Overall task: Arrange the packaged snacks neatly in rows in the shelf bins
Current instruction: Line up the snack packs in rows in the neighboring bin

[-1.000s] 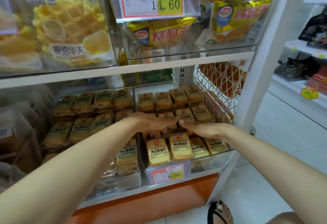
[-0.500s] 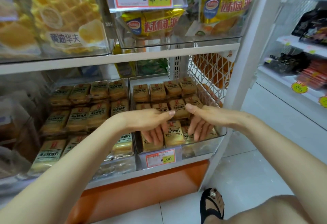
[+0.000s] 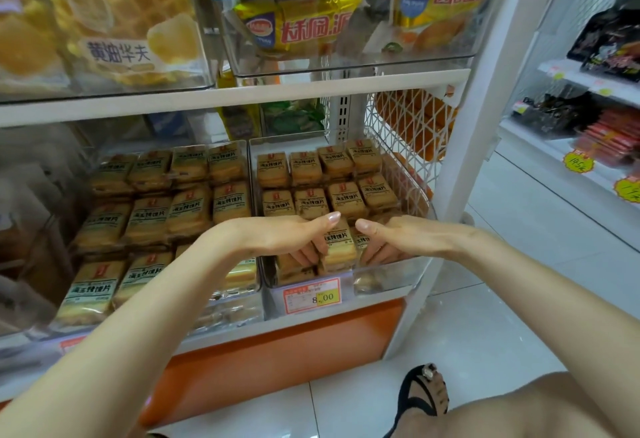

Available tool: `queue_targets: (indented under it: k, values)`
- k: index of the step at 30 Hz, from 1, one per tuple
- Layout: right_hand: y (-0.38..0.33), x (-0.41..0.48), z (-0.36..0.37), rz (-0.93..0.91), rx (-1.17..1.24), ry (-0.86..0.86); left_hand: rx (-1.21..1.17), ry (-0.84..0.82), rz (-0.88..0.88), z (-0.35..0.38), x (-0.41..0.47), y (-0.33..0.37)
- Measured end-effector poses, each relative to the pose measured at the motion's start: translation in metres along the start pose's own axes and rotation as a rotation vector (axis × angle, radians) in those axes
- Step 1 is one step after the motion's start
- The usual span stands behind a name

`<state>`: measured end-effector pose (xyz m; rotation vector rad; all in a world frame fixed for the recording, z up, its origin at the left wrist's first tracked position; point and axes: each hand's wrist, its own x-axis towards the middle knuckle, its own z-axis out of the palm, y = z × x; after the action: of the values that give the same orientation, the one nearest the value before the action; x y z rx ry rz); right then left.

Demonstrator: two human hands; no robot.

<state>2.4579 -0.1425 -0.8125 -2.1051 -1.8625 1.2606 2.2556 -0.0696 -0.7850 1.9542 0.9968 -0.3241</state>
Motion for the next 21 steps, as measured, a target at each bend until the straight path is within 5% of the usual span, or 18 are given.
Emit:
queue_targets:
  k: [8,11,13,16,19,21]
  values:
    - [0.003,-0.002,-0.002,-0.072,0.148,0.017,-0.060,0.035,0.112,0.009,0.004,-0.002]
    - [-0.004,0.003,0.004,-0.058,0.120,0.178,-0.072,0.032,0.100,0.010,0.004,0.000]
    - [-0.007,0.010,0.003,-0.040,0.227,0.304,-0.174,0.135,0.120,0.002,-0.001,-0.001]
    - [-0.014,0.018,0.004,-0.048,0.451,0.271,-0.241,0.447,0.177,-0.010,-0.009,-0.010]
    - [-0.020,0.028,0.010,-0.055,0.490,0.230,0.176,0.758,0.338,-0.014,-0.010,-0.022]
    - [-0.023,0.032,0.011,-0.054,0.494,0.233,0.355,0.769,0.405,-0.013,-0.009,-0.028]
